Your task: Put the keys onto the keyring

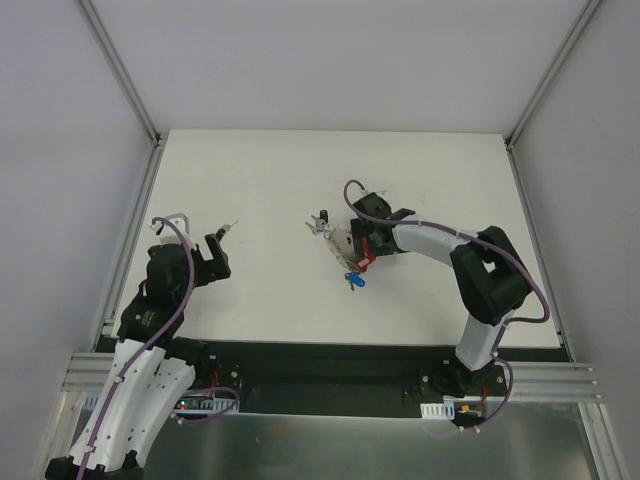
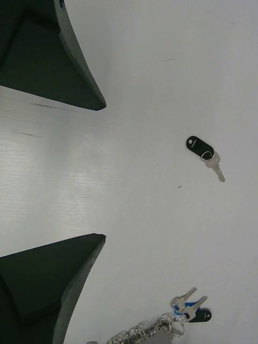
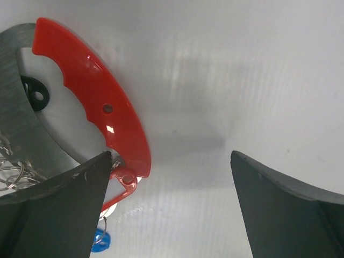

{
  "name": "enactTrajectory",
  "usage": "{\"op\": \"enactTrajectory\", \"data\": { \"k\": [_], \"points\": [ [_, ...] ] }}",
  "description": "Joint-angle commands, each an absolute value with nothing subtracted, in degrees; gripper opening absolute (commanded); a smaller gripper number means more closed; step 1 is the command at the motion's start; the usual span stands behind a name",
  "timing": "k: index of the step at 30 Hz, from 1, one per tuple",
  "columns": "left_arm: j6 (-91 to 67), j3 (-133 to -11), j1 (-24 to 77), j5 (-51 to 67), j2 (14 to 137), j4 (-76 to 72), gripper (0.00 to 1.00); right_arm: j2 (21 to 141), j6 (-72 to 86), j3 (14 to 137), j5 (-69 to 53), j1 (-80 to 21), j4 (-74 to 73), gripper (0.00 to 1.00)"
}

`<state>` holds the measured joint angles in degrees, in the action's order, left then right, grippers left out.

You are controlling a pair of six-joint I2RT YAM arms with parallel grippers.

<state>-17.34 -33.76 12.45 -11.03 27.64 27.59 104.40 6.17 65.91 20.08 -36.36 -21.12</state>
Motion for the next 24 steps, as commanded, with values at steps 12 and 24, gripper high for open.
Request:
{"op": "enactTrajectory", "data": {
  "k": [12, 24],
  "points": [
    [-17.23, -33.31, 13.27, -10.90, 27.86, 25.84, 0.99, 85.20, 3.87, 55.99, 21.71, -33.84, -19.26, 0.96],
    [-19.25, -33.57, 13.27, -12.74, 33.92, 25.49, 0.99, 51.25, -6.31, 40.17, 24.00, -33.31, -0.70, 0.96]
  ]
}}
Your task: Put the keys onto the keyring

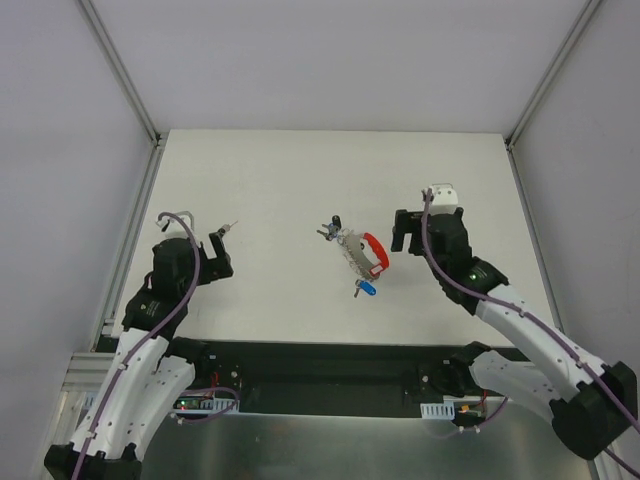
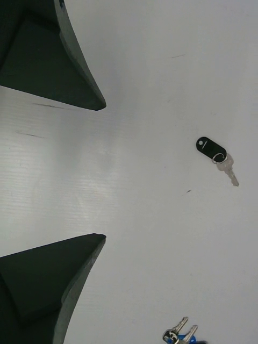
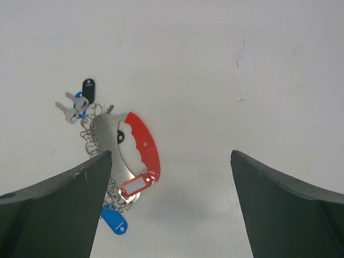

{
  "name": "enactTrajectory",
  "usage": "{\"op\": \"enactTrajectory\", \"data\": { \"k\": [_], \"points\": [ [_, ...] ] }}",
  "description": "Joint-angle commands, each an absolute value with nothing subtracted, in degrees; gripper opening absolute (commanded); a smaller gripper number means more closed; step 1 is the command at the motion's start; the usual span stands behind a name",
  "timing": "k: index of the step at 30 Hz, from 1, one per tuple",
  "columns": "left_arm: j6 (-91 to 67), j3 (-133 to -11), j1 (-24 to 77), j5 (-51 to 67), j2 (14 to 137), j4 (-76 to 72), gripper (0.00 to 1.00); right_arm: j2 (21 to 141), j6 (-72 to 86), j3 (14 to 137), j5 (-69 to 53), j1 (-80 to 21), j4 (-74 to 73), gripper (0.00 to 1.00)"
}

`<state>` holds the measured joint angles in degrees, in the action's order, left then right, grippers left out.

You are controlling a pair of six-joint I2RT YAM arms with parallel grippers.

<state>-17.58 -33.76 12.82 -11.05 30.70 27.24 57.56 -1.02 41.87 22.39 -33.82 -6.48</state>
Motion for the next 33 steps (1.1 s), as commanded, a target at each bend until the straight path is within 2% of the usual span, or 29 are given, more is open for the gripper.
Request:
{"op": "enactTrajectory", "data": {
  "k": [1, 11, 16, 22, 25, 28, 29, 33],
  "points": [
    [-19.77, -34.18, 13.27, -13.27, 35.14, 25.14, 0.99, 49.24, -7.02, 40.25, 23.65, -33.14, -2.01, 0.96],
    [-24.17, -42.27, 12.31, -16.17, 56.13, 22.15, 0.99, 43.86, -11.34, 41.93, 22.23, -31.73, -6.68, 0.96],
    [-21.63, -48.67, 6.86, -10.04, 67.13, 21.36, 0.99, 43.77, -8.45, 39.73, 22.94, -31.46, -7.29, 0.96],
    [-16.44, -57.99, 3.78, -4.85, 83.37, 21.62, 0.85, 46.23, -7.03, 40.34, 19.96, -31.29, -8.09, 0.96],
    [-17.05, -61.86, 2.81, -1.68, 89.44, 22.15, 0.73, 47.02, -8.08, 41.13, 19.42, -31.29, -8.35, 0.96],
    [-16.96, -64.94, 2.64, -1.23, 93.94, 22.59, 0.72, 47.37, -8.35, 41.31, 19.08, -31.29, -8.70, 0.96],
    [-16.70, -65.65, 2.55, -1.40, 94.83, 22.59, 0.67, 47.37, -8.26, 41.31, 18.90, -31.29, -8.70, 0.96],
    [-15.30, -68.72, 2.11, -2.37, 98.78, 23.64, 0.66, 47.72, -8.26, 41.13, 18.37, -31.29, -9.23, 0.96]
  ]
}}
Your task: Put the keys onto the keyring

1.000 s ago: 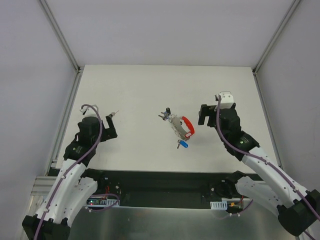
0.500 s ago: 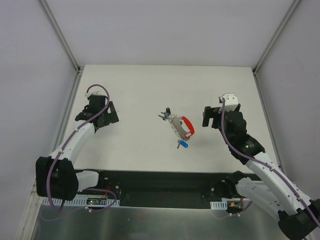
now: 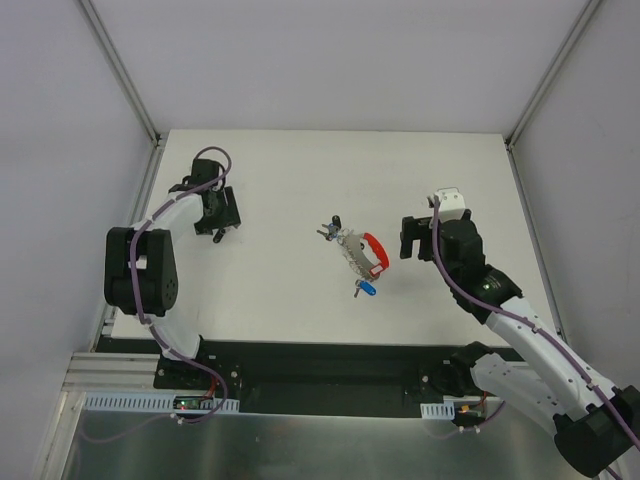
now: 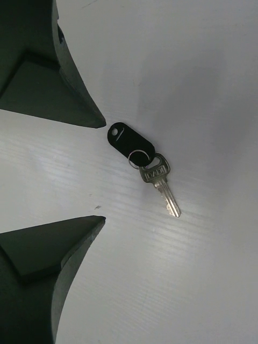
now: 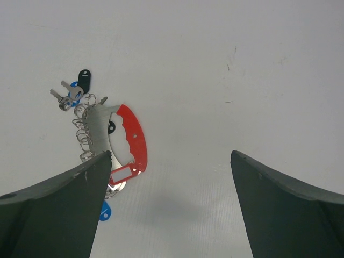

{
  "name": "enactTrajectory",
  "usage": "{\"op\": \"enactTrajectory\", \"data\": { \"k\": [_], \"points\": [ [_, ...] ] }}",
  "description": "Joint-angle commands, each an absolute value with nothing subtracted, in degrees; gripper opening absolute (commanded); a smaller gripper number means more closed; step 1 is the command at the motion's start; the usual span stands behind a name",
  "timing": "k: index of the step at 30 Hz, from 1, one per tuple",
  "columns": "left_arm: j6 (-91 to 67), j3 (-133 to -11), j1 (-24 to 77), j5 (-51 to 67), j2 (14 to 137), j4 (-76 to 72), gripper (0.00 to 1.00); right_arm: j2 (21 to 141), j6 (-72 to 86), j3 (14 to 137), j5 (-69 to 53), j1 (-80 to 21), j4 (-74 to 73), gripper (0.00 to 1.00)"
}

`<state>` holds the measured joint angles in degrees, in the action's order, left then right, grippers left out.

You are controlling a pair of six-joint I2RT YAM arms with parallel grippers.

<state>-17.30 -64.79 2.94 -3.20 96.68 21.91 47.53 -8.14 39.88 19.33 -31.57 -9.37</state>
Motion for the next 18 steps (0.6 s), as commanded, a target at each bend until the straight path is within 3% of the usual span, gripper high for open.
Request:
{"op": "enactTrajectory", "data": {
  "k": [1, 18],
  "points": [
    [-15.03, -69.86, 1.94, -2.46, 100.09, 23.82, 0.66, 47.72, -8.35, 41.13, 18.54, -31.29, -9.58, 0.96],
    [-11.43, -77.61, 0.88, -0.18, 110.74, 29.35, 0.66, 50.10, -8.61, 41.84, 16.26, -31.29, -11.16, 0.96]
  ]
}}
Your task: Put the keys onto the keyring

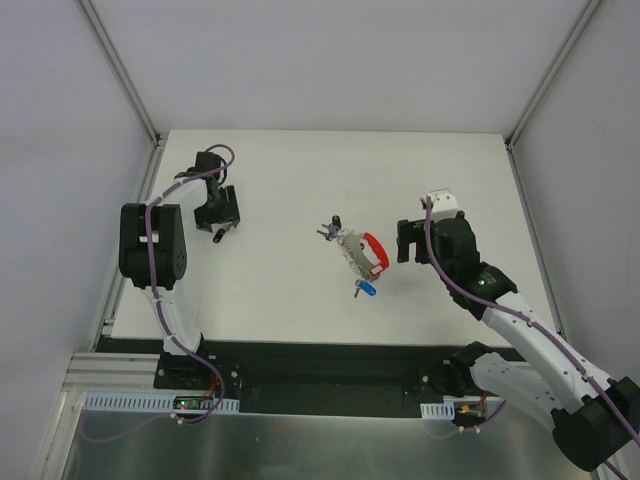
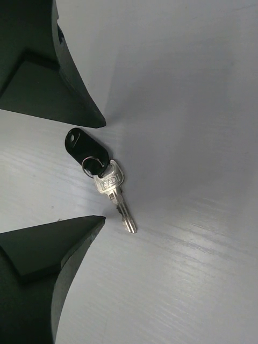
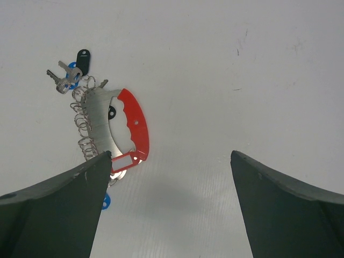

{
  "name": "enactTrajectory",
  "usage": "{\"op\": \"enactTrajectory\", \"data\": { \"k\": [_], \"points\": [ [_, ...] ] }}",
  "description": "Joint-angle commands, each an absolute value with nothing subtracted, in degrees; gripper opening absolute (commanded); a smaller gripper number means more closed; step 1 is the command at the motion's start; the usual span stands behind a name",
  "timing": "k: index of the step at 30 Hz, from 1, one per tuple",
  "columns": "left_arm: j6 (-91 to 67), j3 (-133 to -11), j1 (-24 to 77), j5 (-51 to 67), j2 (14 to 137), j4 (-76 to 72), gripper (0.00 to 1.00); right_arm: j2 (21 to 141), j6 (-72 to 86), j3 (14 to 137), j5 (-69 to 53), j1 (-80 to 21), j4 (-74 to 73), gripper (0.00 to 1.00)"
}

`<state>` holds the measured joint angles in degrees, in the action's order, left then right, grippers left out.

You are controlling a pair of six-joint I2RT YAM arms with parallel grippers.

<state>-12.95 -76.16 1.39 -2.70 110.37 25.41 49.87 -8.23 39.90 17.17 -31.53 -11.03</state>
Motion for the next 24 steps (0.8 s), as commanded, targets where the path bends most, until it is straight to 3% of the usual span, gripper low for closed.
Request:
{"op": "enactTrajectory", "data": {
  "k": [1, 5, 8, 11, 14, 24],
  "points": [
    [-11.43, -77.43, 0.88, -0.09, 110.66, 29.79, 0.66, 50.27, -8.61, 41.84, 16.09, -31.29, -11.16, 0.96],
    [-11.25, -75.77, 0.97, 3.16, 109.69, 30.76, 0.65, 50.89, -8.79, 41.92, 15.21, -31.29, -11.16, 0.96],
    [-11.16, -73.92, 0.97, 5.70, 108.90, 31.37, 0.51, 51.42, -8.79, 42.27, 14.33, -31.29, -11.07, 0.96],
    [-12.12, -72.08, 1.40, 8.35, 107.84, 32.34, 0.49, 52.21, -8.88, 42.54, 13.10, -31.29, -11.16, 0.96],
    [-13.09, -69.70, 2.72, 9.31, 106.09, 32.78, 0.32, 52.82, -8.61, 42.71, 11.61, -31.29, -11.43, 0.96],
    [-18.54, -63.90, 11.85, 7.03, 103.01, 33.66, 0.17, 52.82, -8.70, 42.01, 9.32, -31.29, -11.51, 0.96]
  ]
}}
